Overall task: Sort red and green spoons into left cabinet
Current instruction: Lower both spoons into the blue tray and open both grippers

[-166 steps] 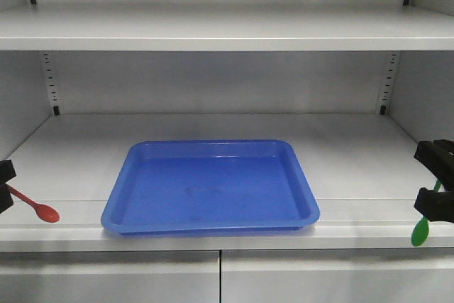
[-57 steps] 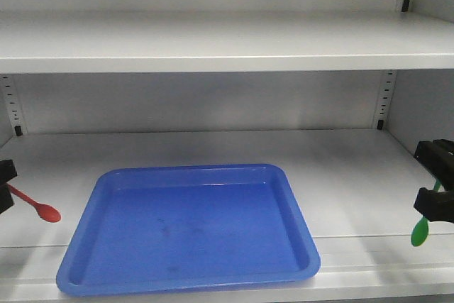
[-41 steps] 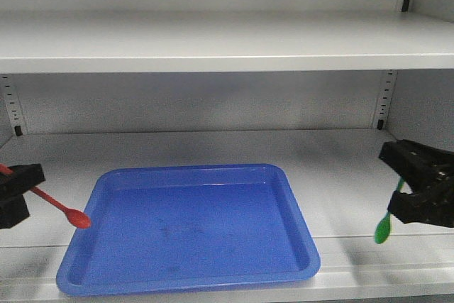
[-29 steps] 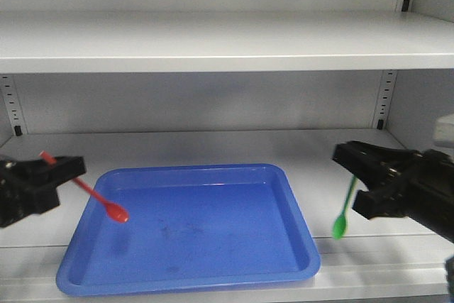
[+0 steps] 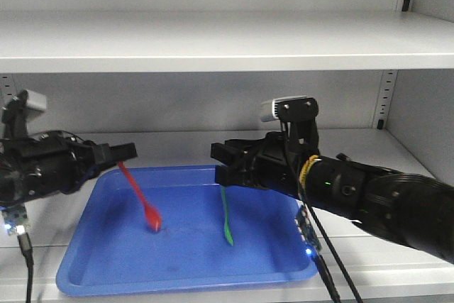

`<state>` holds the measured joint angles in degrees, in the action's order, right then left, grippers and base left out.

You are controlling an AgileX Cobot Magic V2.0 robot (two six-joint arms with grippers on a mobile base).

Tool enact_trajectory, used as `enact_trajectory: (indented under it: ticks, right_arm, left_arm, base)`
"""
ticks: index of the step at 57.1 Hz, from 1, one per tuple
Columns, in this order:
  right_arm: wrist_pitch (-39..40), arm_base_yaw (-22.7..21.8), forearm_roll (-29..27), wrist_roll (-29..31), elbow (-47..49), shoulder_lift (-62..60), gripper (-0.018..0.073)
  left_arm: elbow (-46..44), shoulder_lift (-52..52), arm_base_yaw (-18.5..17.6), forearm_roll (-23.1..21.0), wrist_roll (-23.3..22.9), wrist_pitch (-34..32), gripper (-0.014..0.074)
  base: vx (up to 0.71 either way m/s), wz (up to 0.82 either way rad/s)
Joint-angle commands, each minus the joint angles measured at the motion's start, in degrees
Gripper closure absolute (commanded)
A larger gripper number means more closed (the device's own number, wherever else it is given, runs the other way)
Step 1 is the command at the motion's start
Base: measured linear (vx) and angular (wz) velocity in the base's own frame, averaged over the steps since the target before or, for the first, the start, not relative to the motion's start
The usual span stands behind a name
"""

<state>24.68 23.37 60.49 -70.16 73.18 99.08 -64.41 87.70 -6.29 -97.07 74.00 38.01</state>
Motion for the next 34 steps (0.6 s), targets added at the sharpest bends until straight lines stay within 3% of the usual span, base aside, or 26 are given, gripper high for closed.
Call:
enact_trajectory:
  ticks: [1,4,11,20,34]
  right_arm:
    - [-0.2,0.2,-2.3,-3.4,3.6,-1.5,0.0256]
    - [-0.5,0.2,-2.3,-3.6,3.8,-1.2,0.0214]
    - [-3.3,0.1,-2.2,-3.5,3.8,-1.2,0.0107]
    - [-3.5,0.1,-2.0,-2.9,3.8,-1.2,0.0017]
    - [-3.5,0.1,-2.0,-2.0,3.8,-1.2,0.0012]
  left_arm:
    - [-2.1,-0.5,-0.7,-5.9,0.1,2.6,0.0143]
    - [-2.1,0.2,-0.7,-5.8,3.0,3.5,0.0071]
    - [-2.1,0.7,-0.7,-6.0,14.9,3.5,-0.0051]
    - [-2.1,0.7,-0.7,-6.2,27.2,3.5,-0.0064]
    - [-2.1,0.7,-0.7,-6.1,27.5,8.5,0.0010]
  base:
    - [0.00,0.00]
    - [0.00,0.00]
    - [0.00,0.00]
    - [0.00,0.00]
    - [0.00,0.00]
